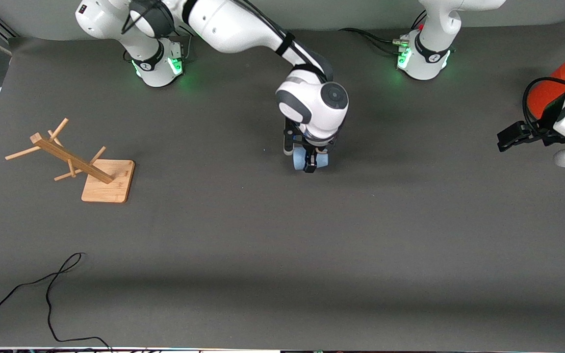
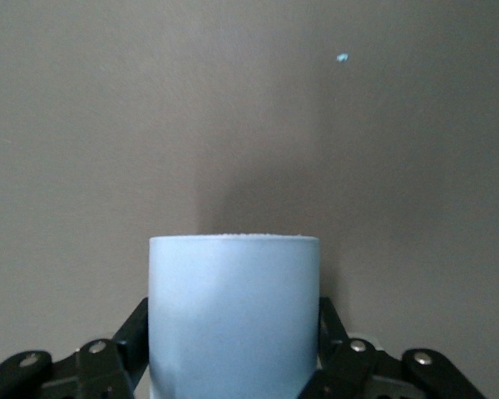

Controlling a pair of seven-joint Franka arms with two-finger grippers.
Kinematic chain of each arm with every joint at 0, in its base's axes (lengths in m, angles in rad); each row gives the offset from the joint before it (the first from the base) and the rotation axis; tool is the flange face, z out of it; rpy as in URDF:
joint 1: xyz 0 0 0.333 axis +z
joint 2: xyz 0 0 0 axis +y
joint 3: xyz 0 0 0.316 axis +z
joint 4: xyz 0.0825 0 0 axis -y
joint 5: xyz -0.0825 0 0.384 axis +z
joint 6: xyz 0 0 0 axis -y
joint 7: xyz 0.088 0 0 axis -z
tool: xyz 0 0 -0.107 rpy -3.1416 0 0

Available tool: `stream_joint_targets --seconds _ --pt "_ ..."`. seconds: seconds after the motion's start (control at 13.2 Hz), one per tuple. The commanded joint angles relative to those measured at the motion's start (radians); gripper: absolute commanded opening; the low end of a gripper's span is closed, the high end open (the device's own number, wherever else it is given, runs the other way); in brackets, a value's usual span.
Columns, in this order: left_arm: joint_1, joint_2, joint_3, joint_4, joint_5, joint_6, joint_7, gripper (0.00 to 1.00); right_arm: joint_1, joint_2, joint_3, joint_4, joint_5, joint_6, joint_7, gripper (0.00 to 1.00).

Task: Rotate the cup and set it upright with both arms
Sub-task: 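Carry the blue cup to mid-table with the right gripper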

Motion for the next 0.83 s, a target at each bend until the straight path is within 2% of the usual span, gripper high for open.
stream_joint_targets --seconds 0.0,0.08,0.15,0.23,0.3,0.76 --pt "0.0 0.007 -0.001 0.017 0.012 -0.008 0.003 1.0 0.021 0.075 -0.013 0.075 -0.031 0.011 0.057 0.27" --pt "0.001 0.007 -0.001 0.017 0.012 -0.008 0.004 1.0 0.021 0.083 -0.013 0.078 -0.036 0.017 0.06 0.29" --pt "0.0 0.007 -0.001 0.017 0.012 -0.008 0.004 1.0 0.021 0.086 -0.013 0.078 -0.037 0.019 0.062 0.37" --pt "0.0 0.007 -0.001 0.017 0.012 -0.008 0.004 1.0 0.021 0.086 -0.013 0.081 -0.037 0.019 0.062 0.56" --pt "0.0 0.007 -0.001 0.017 0.012 -0.008 0.004 1.0 0.021 0.086 -0.013 0.084 -0.037 0.019 0.062 0.98" --pt "0.0 0.01 -0.001 0.017 0.012 -0.008 0.006 1.0 0.019 0.069 -0.016 0.084 -0.043 0.016 0.054 1.0"
